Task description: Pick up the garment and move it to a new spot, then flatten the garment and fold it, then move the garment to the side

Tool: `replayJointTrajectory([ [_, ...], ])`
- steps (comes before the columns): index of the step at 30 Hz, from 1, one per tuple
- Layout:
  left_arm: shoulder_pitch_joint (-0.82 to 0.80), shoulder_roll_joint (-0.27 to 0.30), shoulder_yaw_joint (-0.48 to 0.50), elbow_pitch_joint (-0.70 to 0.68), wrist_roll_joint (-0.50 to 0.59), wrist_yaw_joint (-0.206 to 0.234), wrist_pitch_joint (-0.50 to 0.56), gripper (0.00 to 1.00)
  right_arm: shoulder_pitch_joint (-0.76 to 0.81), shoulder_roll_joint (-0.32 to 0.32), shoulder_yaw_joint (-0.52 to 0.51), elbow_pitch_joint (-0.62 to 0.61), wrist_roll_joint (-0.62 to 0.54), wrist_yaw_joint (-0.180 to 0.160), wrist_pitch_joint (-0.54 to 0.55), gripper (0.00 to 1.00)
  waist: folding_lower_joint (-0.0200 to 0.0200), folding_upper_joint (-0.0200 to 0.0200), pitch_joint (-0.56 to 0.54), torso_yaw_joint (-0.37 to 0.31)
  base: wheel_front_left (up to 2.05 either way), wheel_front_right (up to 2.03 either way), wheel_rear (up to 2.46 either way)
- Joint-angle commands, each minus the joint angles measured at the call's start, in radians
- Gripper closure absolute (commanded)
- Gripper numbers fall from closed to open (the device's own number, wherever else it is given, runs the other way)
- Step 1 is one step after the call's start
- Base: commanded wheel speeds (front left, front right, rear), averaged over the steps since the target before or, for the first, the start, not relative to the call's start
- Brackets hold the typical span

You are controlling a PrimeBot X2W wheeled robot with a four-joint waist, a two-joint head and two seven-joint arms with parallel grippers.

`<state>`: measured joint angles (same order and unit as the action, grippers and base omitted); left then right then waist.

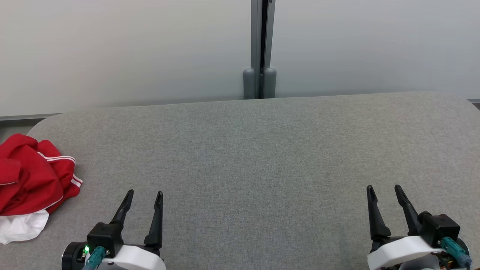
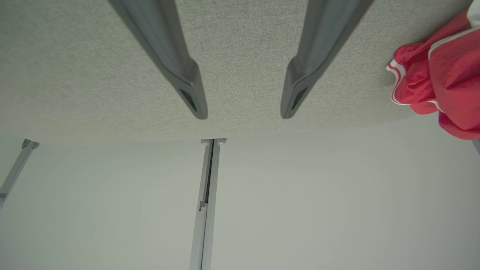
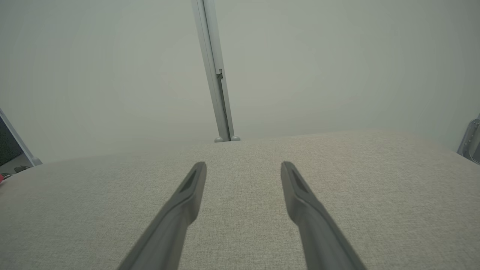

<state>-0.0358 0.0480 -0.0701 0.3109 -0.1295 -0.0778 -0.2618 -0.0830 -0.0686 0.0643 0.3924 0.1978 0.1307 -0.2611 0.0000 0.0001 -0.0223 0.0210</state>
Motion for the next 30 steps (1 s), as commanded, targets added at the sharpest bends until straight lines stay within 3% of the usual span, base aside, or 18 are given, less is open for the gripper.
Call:
replayJointTrajectory([
  [1,0.003,0.004,0.001,0.003,-0.006,0.005,-0.004,0.00,-0.004,-0.003,-0.003,0.002,0.006,0.000,-0.006,0.00,0.0000,-0.0001,-0.001,0.000,0.00,0.00,0.00],
  [17,-0.016,0.004,-0.003,0.018,-0.026,0.017,-0.003,0.00,-0.001,-0.009,-0.006,0.009,0.013,0.000,-0.006,0.00,0.0000,-0.0001,-0.001,0.023,0.00,0.00,0.00],
  [30,-0.049,0.004,0.032,0.014,-0.035,0.027,-0.003,0.00,0.000,-0.001,0.015,-0.053,-0.032,0.000,0.016,0.00,0.0000,-0.0001,0.006,0.181,0.00,0.00,0.00],
])
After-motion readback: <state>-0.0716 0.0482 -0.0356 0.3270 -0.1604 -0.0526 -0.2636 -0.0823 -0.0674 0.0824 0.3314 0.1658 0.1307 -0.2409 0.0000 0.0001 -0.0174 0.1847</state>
